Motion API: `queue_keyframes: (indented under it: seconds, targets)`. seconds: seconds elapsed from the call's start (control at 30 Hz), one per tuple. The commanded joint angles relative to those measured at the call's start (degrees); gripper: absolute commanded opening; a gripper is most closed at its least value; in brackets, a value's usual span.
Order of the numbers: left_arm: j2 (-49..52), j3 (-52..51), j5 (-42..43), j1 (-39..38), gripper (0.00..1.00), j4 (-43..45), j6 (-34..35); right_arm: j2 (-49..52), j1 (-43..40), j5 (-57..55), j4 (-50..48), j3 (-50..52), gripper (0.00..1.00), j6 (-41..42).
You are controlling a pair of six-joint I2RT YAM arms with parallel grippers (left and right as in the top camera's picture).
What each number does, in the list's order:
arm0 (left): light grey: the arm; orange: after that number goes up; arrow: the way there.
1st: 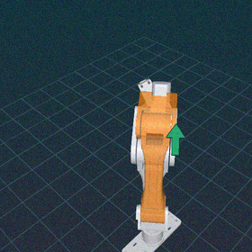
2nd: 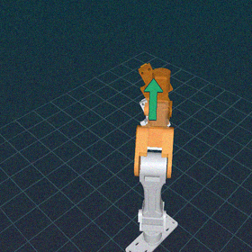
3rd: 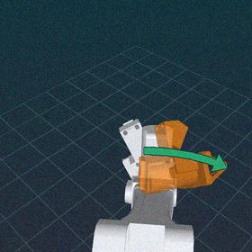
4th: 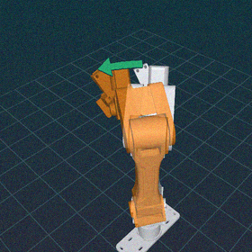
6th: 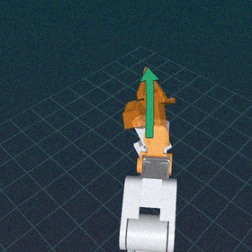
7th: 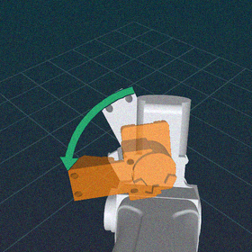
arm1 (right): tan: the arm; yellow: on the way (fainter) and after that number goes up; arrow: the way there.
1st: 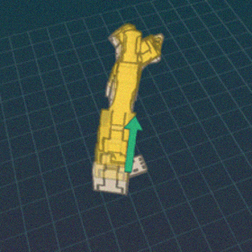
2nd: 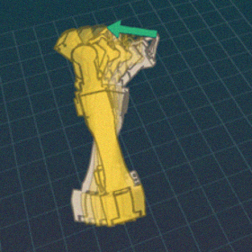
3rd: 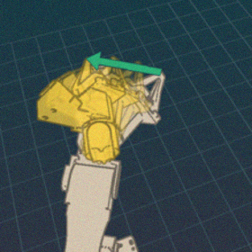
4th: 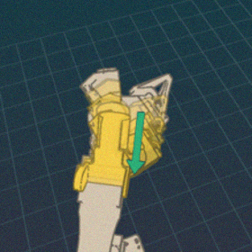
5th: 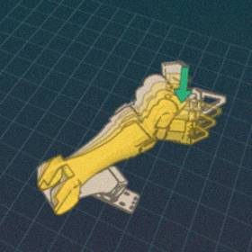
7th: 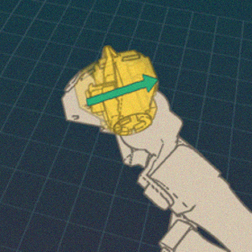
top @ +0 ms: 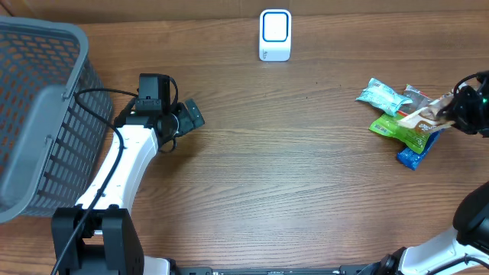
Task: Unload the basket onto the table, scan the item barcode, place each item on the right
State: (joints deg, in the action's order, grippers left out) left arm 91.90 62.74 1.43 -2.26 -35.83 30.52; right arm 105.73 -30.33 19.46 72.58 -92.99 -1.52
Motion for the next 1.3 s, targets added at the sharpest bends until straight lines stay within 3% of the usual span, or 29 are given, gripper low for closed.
queue_keyframes:
  seconds: [0.0,0.17,0.2,0.47,0.57,0.87,1.27]
  targets:
    - [-0.3,1.2,-0.4,-0.5,1.00,0.1,0.3,-1.5,1.2,9.4,0.2,-1.2,0.34,-6.4]
    - [-0.3,1.2,-0.4,-0.5,1.00,0.1,0.3,-4.3,1.4,13.0,1.7,-4.6,0.48,-7.8]
    - [-0.3,1.2,-0.4,-0.5,1.00,0.1,0.3,-5.4,1.4,13.0,1.9,-5.4,0.56,-7.8]
    - [-0.3,1.2,-0.4,-0.5,1.00,0.1,0.3,-17.4,1.5,13.3,7.9,-12.4,0.84,-7.9]
    - [-0.3,1.2,-0.4,-0.5,1.00,0.1,0.3,-22.4,2.0,13.5,10.4,-13.2,1.00,-7.9]
    - [-0.3,1.2,-0.4,-0.5,1.00,0.1,0.3,-37.0,4.3,13.6,19.6,-13.2,1.00,-2.8]
    - [-0.3,1.2,-0.4,-0.5,1.00,0.1,0.3,-39.8,4.3,11.3,23.2,-13.2,1.00,-3.0]
